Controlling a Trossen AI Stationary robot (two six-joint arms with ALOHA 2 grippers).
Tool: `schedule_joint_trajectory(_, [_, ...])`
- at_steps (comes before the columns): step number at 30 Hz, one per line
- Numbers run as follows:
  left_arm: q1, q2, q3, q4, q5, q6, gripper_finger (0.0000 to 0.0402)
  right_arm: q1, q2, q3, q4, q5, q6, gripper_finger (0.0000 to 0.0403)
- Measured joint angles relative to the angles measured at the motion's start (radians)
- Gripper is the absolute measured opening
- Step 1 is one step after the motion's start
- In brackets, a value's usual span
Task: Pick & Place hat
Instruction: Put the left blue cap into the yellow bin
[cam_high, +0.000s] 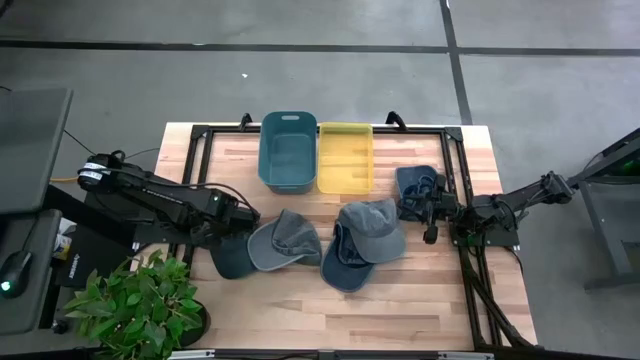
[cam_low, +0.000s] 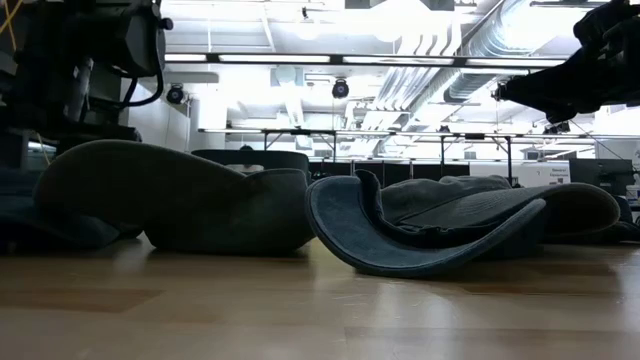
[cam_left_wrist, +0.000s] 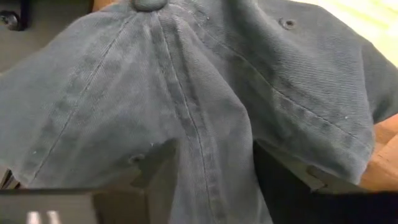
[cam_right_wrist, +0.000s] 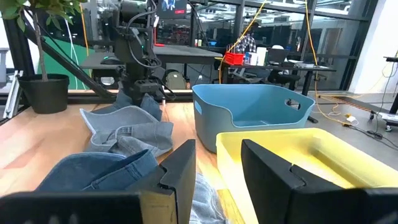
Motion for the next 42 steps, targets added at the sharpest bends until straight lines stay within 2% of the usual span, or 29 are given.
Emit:
schedule_joint_trajectory(4, [0.000,0.000,0.000,-0.002,-0.001,0.008,0.0116,0.000,0.000,0.000,0.005,0.000,-0.029,0.0124])
schedule_joint_trajectory(9, [0.000,0.000,0.000,0.000,0.003,0.032,0.0014,0.000,0.000,0.000,0.006,0.000,-0.032,0.0124])
schedule_joint_trajectory(20, [0.000,-0.014,0.001,0.027,0.015,0.064,0.0003,0.000,0.000,0.000,0.019,-0.004,-0.031,0.0124])
schedule_joint_trajectory(25, [0.000,-0.045,0.013,0.008,-0.003,0.079,0.0002,0.000,0.000,0.000,0.018,-0.004,0.037,0.0124])
schedule_joint_trajectory(33, [0.000,-0.092,0.115,-0.205,-0.083,0.079,0.0001,0.000,0.000,0.000,0.015,0.037,0.227,0.0124])
schedule_joint_trajectory(42, [0.000,-0.102,0.220,-0.334,-0.121,0.091,0.0000,0.000,0.000,0.000,0.013,0.041,0.422,0.0124])
